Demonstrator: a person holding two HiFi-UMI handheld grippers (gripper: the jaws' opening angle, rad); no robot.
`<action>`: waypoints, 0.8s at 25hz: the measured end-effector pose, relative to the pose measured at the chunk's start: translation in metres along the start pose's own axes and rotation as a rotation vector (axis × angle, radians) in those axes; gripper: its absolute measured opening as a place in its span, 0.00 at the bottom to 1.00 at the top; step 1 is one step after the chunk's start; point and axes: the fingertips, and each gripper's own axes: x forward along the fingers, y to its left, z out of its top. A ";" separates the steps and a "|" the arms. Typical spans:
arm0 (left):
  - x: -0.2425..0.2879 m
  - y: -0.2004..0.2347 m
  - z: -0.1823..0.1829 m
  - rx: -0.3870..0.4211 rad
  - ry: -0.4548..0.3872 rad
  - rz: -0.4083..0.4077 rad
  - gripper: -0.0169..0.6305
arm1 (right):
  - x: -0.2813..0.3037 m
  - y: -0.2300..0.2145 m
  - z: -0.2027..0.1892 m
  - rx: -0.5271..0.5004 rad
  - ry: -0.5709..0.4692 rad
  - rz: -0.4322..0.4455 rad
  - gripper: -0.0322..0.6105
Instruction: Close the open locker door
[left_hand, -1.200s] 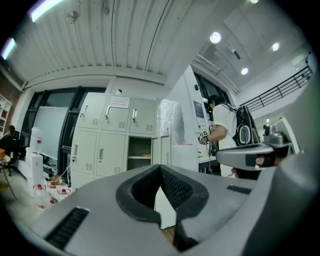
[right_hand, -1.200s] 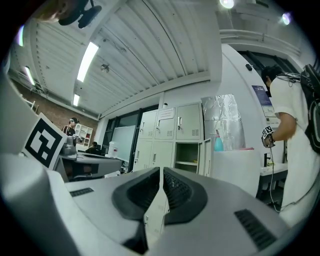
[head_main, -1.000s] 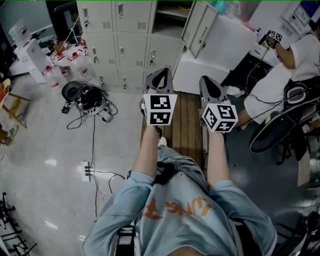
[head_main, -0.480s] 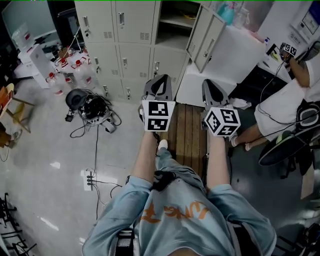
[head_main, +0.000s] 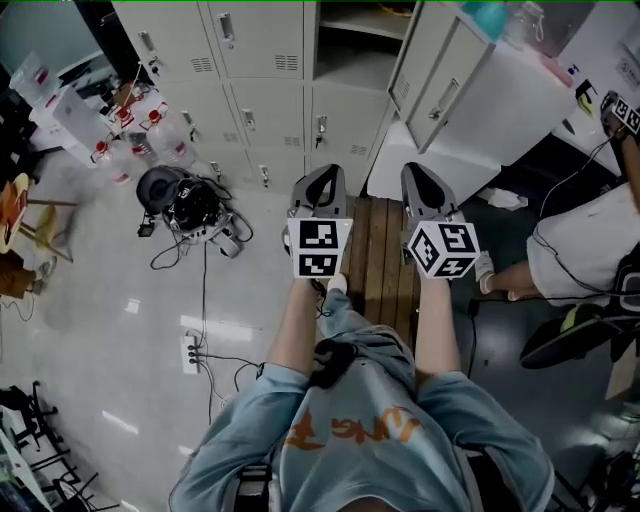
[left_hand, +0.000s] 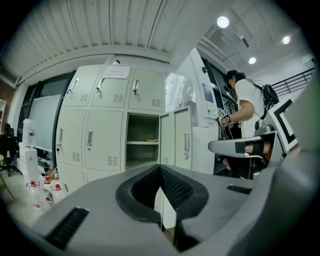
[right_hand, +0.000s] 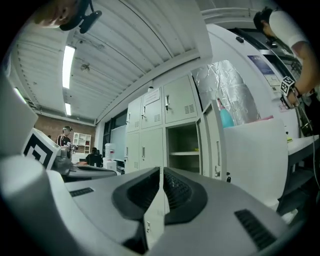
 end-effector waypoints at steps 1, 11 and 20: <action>0.011 0.000 -0.004 -0.003 0.015 -0.006 0.06 | 0.008 -0.008 -0.005 0.007 0.011 -0.004 0.11; 0.144 -0.016 -0.016 0.069 0.110 -0.100 0.06 | 0.084 -0.087 -0.016 0.036 0.021 0.012 0.11; 0.213 -0.050 -0.013 0.115 0.145 -0.212 0.06 | 0.108 -0.135 -0.018 0.080 -0.008 0.039 0.11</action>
